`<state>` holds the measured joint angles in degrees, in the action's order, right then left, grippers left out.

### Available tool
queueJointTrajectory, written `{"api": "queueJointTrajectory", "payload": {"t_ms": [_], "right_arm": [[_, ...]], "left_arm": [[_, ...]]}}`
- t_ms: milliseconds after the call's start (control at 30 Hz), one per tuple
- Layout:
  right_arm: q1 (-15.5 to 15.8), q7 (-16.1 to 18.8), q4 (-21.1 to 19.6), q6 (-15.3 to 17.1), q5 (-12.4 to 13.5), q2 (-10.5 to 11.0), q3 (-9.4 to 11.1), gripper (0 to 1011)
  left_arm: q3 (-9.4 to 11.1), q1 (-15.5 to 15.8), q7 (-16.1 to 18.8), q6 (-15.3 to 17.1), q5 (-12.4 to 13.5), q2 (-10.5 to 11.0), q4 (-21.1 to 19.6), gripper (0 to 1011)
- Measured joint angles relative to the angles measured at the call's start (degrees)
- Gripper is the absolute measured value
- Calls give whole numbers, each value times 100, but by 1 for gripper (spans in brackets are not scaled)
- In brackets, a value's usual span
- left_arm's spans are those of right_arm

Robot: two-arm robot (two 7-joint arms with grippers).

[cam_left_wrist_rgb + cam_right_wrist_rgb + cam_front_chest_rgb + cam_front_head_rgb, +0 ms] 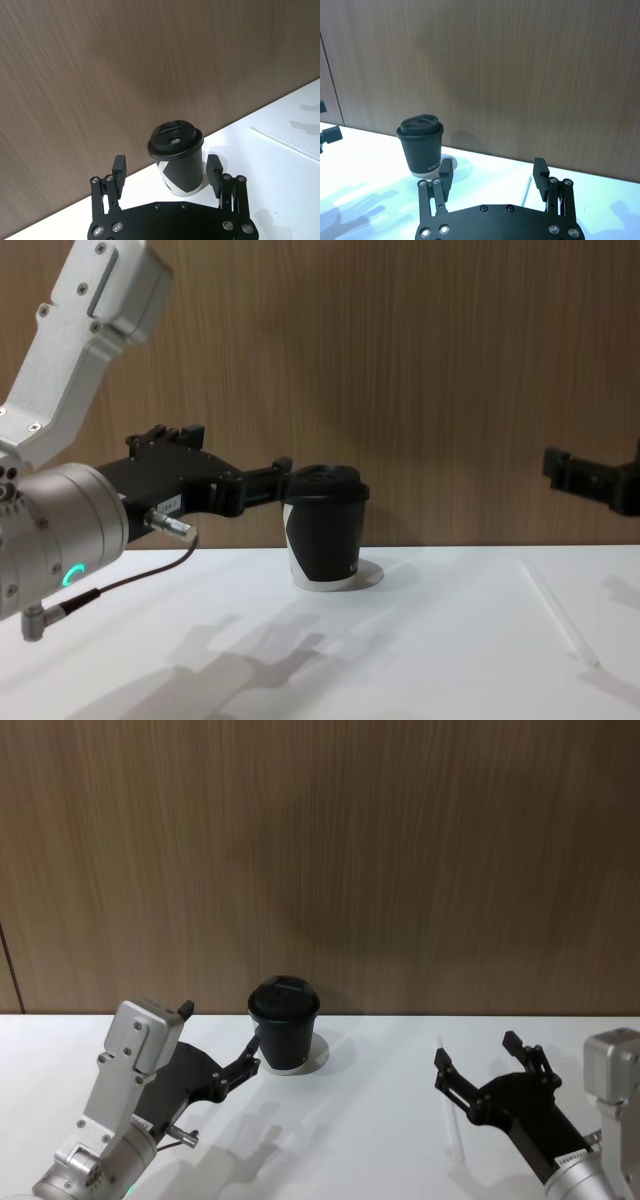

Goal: Pick up the straw with one hand, pass it to the other hand, and insert it into the cup.

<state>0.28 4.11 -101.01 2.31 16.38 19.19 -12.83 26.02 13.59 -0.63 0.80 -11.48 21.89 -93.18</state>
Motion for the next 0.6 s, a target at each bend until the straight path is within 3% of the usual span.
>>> {"api": "queueJointTrajectory", "payload": {"t_ms": [600], "right_arm": [[56,-28,-23,-36,12,15,-12,1001]], "left_arm": [[0,0,0,0,0,0,0,1002]]}}
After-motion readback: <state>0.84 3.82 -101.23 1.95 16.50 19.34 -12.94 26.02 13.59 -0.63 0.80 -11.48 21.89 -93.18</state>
